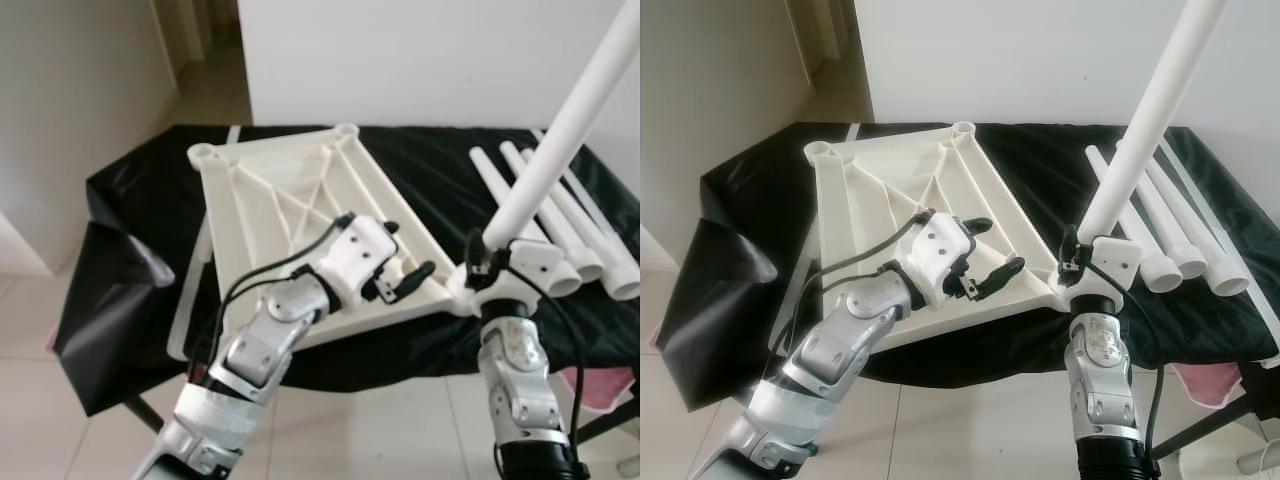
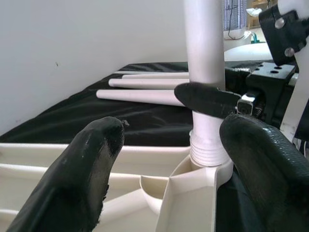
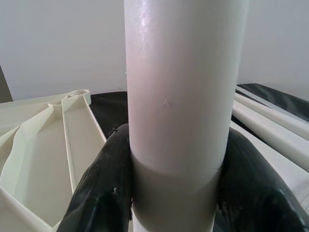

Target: Building children table

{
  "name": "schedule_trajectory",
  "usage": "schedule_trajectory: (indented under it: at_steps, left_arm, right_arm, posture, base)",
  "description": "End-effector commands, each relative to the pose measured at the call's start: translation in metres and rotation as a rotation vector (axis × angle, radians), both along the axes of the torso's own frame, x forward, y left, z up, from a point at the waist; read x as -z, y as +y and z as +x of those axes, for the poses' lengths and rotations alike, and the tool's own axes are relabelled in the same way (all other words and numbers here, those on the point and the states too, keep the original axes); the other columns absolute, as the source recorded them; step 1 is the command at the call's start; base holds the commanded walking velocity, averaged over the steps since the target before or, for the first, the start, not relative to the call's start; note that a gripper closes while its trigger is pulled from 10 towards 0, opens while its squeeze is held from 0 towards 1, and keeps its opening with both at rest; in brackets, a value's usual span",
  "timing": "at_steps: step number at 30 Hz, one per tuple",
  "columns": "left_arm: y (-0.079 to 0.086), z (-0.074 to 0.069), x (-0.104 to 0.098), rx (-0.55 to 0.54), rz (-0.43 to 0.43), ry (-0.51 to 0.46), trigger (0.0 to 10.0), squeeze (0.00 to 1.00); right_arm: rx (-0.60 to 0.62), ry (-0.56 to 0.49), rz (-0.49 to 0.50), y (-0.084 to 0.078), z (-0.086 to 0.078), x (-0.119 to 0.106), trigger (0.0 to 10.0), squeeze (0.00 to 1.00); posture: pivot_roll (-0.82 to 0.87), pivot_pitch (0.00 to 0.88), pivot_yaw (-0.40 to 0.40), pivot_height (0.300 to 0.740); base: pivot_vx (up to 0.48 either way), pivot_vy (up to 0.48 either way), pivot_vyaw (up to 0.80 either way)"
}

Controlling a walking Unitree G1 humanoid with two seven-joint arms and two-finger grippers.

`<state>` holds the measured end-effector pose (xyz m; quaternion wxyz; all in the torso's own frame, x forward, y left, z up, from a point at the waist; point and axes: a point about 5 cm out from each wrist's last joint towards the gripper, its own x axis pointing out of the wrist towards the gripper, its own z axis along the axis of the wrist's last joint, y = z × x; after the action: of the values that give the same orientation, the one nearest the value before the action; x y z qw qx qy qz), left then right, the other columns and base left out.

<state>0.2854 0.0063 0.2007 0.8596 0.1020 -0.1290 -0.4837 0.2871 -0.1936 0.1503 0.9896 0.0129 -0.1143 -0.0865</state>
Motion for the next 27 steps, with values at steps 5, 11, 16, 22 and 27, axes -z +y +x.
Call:
schedule_trajectory:
  at_steps: [5,11,16,22,27]
  left_arm:
    - [0.0,0.001,-0.004,0.024,0.016,-0.011,10.0,0.0]
    - [0.0,0.001,-0.004,0.018,0.011,-0.011,10.0,0.0]
    - [0.0,0.001,-0.004,0.015,0.009,-0.011,10.0,0.0]
    - [0.0,0.001,-0.005,0.015,0.007,-0.012,10.0,0.0]
    - [-0.001,0.001,-0.005,0.02,0.008,-0.014,10.0,0.0]
  right_arm:
    - [-0.019,0.21,0.02,-0.003,0.006,0.026,10.0,0.0]
    - [0.044,0.227,0.002,-0.001,0.005,0.028,10.0,0.0]
    - [0.193,0.219,0.038,-0.001,-0.001,0.033,10.0,0.0]
    - [0.418,0.228,0.114,-0.002,-0.01,0.036,10.0,0.0]
    - [0.445,0.232,0.169,0.001,-0.008,0.036,10.0,0.0]
  posture:
    - [-0.1,0.021,0.024,0.74]
    - [-0.1,0.021,0.015,0.74]
    - [-0.09,0.021,0.012,0.74]
    - [-0.09,0.014,0.009,0.74]
    - [-0.09,0.007,0.01,0.74]
  base:
    - [0.0,0.0,0.0]
    - [0.0,0.0,0.0]
    - [0.0,0.0,0.0]
    - [0.0,0.0,0.0]
    - [0.0,0.0,0.0]
